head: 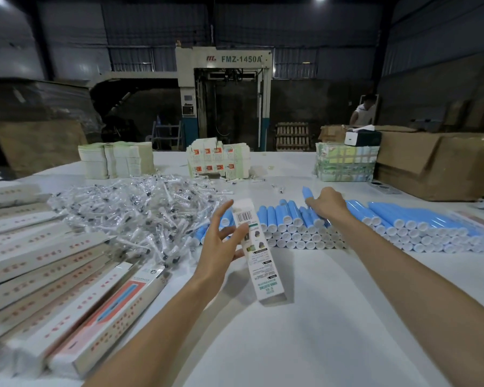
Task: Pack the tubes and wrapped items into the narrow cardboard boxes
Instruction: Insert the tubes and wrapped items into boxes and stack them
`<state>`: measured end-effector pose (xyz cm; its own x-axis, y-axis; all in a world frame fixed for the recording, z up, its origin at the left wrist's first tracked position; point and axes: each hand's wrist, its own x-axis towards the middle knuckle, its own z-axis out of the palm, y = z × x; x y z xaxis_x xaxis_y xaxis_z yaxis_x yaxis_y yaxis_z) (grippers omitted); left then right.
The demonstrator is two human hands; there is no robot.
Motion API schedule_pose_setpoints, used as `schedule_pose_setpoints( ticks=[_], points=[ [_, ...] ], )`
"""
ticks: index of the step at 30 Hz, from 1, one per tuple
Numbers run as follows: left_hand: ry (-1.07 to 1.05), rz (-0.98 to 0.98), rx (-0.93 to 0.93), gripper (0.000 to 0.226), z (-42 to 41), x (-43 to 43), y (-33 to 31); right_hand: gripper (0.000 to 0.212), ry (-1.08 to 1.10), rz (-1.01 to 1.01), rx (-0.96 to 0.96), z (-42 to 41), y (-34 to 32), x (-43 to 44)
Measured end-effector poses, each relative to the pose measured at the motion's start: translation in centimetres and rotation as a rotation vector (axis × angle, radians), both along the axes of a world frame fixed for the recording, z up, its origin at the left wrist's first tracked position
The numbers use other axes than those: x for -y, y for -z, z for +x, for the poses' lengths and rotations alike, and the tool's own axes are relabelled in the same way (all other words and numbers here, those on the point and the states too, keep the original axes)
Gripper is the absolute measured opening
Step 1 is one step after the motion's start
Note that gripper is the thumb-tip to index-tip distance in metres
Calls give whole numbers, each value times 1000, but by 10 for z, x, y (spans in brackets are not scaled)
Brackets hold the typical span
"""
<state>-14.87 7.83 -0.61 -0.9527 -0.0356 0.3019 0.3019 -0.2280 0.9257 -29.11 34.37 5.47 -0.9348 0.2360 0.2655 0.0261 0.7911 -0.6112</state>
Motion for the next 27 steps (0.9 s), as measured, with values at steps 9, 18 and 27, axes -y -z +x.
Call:
schedule_pose_setpoints(
  ticks=[9, 18, 27],
  points=[
    [45, -179, -115, 48, 9, -6, -10, 44, -553, -1121, -315, 96, -3, -1],
    [-39, -350, -238, 58, 11, -5, -21, 34, -705, -1103, -357, 129, -40, 66],
    [-54, -358, -237, 56, 16, -4, -22, 30, -468, -612, -391, 121, -40, 77]
  ],
)
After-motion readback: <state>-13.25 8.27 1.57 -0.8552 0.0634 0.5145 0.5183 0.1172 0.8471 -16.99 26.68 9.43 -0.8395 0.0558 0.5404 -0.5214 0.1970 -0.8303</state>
